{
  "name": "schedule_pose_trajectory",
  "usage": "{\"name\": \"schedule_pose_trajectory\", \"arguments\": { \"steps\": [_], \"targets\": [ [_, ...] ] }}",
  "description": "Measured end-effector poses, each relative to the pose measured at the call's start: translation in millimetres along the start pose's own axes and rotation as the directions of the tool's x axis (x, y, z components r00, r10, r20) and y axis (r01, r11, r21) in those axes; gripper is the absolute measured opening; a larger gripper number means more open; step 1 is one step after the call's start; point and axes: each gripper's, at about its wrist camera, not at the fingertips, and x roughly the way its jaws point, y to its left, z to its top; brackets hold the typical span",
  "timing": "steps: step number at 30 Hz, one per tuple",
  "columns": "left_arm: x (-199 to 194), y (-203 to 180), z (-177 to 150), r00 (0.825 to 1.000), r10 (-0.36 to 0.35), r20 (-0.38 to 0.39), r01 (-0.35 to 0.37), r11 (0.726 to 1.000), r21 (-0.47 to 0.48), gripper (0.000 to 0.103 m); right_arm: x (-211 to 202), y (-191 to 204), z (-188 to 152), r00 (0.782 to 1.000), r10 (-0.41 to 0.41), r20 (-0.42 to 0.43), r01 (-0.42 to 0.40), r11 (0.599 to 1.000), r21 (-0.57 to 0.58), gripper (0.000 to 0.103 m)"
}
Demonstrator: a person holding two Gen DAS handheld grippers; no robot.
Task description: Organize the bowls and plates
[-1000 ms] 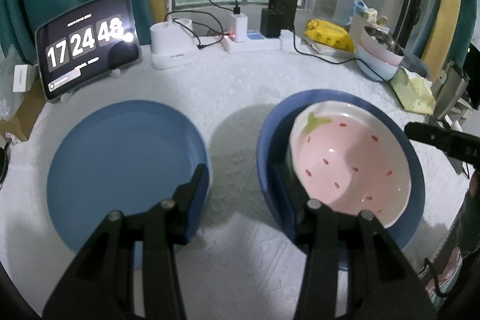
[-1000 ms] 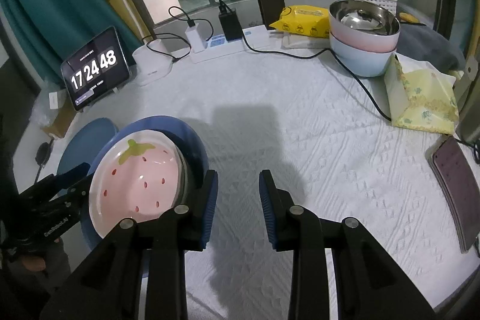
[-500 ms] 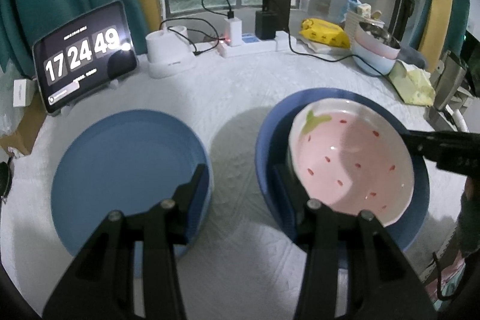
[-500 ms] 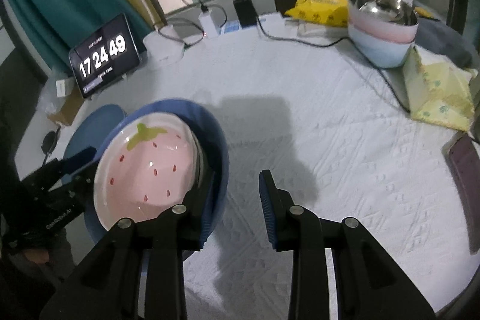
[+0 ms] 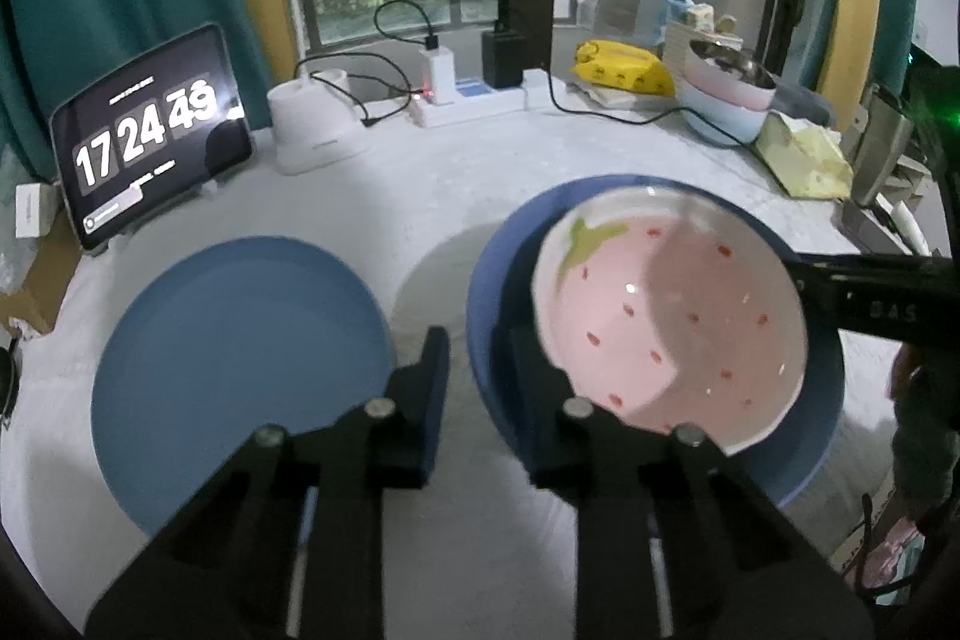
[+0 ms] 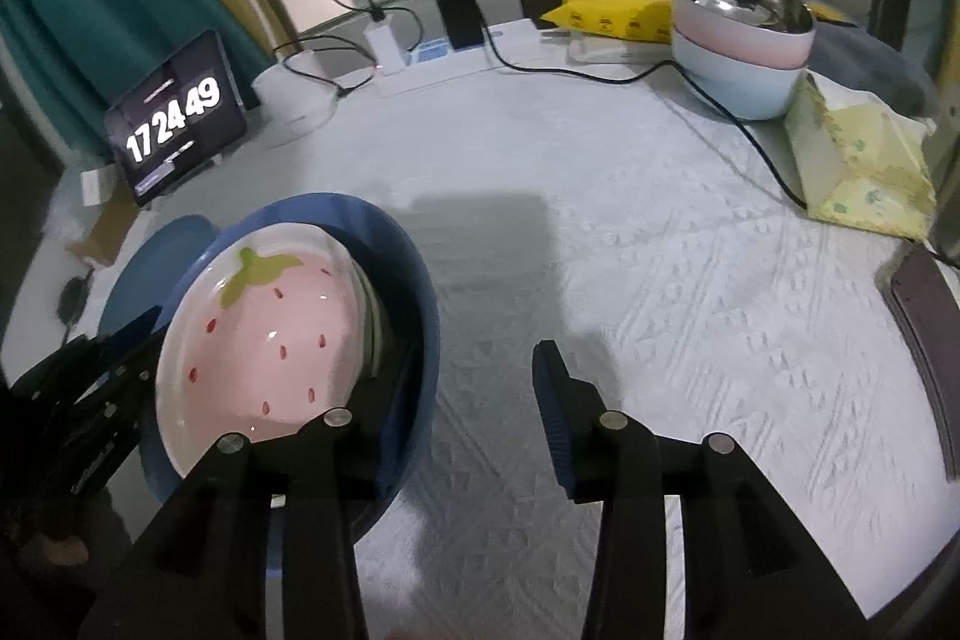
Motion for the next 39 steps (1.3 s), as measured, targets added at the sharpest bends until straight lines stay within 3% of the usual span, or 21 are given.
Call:
{"name": "schedule_pose_trajectory", "arguments": {
  "steps": [7, 9, 11, 13, 39],
  "targets": [
    [-0.4, 0.0, -0.6, 1.000, -0.019, 0.009, 0.019, 1.000, -0.020, 0.014, 4.4, -13.6, -0.9, 0.996, 0.088, 0.001, -0.088, 0.992, 0.096, 0.041],
    [-1.3, 1.5, -1.6, 0.999, -0.028, 0.016, 0.029, 0.999, -0.034, 0.013, 2.9, -9.9, -1.8, 0.995, 0.099, 0.014, -0.100, 0.991, 0.085, 0.034],
    [-2.4, 1.6, -2.1, 0.999, -0.033, 0.024, 0.034, 0.998, -0.046, 0.013, 1.2, -4.8, -2.1, 0.993, 0.114, 0.022, -0.115, 0.990, 0.077, 0.018],
    [-3.9, 0.8, -2.7, 0.999, -0.031, 0.032, 0.033, 0.998, -0.047, 0.013, -0.6, 1.9, -2.2, 0.994, 0.104, 0.033, -0.106, 0.993, 0.061, 0.009],
    [-12.7, -3.7, -6.2, 0.999, -0.039, 0.021, 0.041, 0.998, -0.054, 0.013, -14.0, 5.9, -8.3, 0.997, 0.056, 0.044, -0.059, 0.996, 0.061, 0.009]
  ]
}}
